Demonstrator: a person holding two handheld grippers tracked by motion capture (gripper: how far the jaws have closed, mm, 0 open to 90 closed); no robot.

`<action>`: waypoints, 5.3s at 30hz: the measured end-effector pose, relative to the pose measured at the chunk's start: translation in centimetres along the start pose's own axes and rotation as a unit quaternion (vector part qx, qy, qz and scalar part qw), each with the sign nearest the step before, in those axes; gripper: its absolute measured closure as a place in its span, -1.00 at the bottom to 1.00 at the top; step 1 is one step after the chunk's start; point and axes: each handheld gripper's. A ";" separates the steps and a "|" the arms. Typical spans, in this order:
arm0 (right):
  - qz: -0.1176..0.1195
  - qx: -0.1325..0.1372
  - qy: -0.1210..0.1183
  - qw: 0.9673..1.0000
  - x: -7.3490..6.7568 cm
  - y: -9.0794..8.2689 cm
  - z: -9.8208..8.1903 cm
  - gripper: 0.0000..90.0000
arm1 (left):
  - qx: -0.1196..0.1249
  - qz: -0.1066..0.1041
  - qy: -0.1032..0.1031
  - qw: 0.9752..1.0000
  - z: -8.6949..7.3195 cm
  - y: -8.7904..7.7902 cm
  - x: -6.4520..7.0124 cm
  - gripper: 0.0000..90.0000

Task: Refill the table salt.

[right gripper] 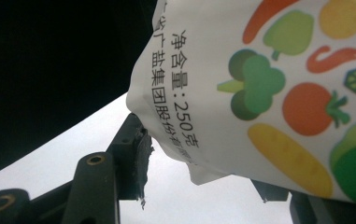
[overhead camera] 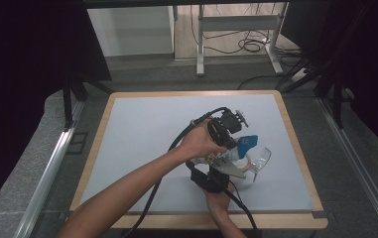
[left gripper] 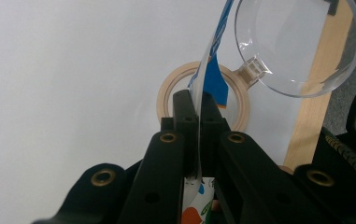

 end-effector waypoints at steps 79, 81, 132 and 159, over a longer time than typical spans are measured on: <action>0.001 0.036 0.002 0.999 -0.3 -0.4 1.4 0.13 | -0.016 -0.006 0.002 1.000 0.4 0.9 -0.3 1.00; 0.001 0.036 0.001 0.999 -0.3 -0.4 1.4 0.13 | -0.015 -0.007 0.001 1.000 0.4 0.9 -0.3 1.00; 0.001 0.043 0.002 0.999 -0.2 -0.4 1.7 0.14 | -0.019 -0.005 0.002 1.000 0.5 0.9 -0.2 1.00; 0.001 0.048 -0.004 0.999 -0.4 -0.4 1.6 0.15 | -0.018 -0.009 0.001 1.000 0.1 1.1 -0.2 1.00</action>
Point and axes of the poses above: each handheld gripper's, and its own axes: y roughly forward along the jaws, z roughly out of its top, x roughly to its right, and after that the axes turned 12 degrees about z, right-handed
